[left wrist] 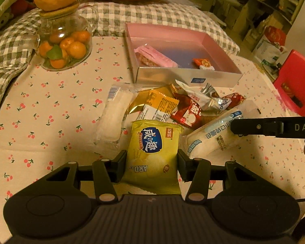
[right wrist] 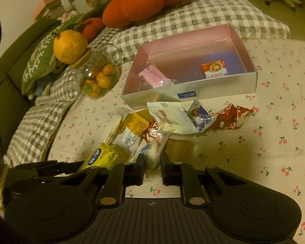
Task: Organize snacks
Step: 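Carry the yellow packet with the left tool while the right tool carries the white packet to the box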
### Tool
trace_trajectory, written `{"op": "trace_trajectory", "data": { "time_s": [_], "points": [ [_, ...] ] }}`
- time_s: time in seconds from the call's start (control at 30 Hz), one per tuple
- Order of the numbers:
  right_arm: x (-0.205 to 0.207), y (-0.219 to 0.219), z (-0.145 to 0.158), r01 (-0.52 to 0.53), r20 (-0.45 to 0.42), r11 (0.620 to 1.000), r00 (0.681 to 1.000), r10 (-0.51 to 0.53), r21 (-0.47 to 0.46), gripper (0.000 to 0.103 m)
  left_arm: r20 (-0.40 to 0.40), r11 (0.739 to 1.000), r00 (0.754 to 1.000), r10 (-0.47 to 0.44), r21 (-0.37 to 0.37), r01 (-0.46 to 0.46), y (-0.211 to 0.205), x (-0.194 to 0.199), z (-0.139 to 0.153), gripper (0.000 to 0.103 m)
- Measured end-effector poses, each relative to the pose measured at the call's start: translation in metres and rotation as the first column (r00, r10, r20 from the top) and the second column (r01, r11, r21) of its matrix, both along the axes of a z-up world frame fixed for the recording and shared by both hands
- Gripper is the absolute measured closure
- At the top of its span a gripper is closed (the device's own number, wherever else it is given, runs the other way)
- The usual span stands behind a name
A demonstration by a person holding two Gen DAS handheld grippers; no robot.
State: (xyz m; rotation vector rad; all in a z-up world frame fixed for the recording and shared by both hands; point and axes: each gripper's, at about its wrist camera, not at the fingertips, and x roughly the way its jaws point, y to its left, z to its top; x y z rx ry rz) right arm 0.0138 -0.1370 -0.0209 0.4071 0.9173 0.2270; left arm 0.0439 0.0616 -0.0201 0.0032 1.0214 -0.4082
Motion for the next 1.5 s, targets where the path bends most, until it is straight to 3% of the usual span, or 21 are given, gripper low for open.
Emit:
{"op": "trace_trajectory", "data": {
  "time_s": [0.4, 0.87, 1.5],
  "points": [
    [-0.002, -0.019, 0.019, 0.038, 0.028, 0.996, 0.999, -0.041, 0.082, 0.088, 0.031, 0.999, 0.999, 0.027, -0.044, -0.026, 0.001, 0.001, 0.013, 0.056],
    [0.013, -0.055, 0.037, 0.144, 0.082, 0.977, 0.984, -0.158, 0.159, 0.088, 0.072, 0.996, 0.995, 0.063, -0.074, -0.058, -0.013, 0.014, 0.027, 0.056],
    [0.059, -0.096, 0.019, 0.276, 0.152, 0.929, 0.936, -0.318, 0.244, 0.088, 0.127, 0.989, 0.985, 0.117, -0.107, -0.104, -0.049, 0.058, 0.028, 0.056]
  ]
}}
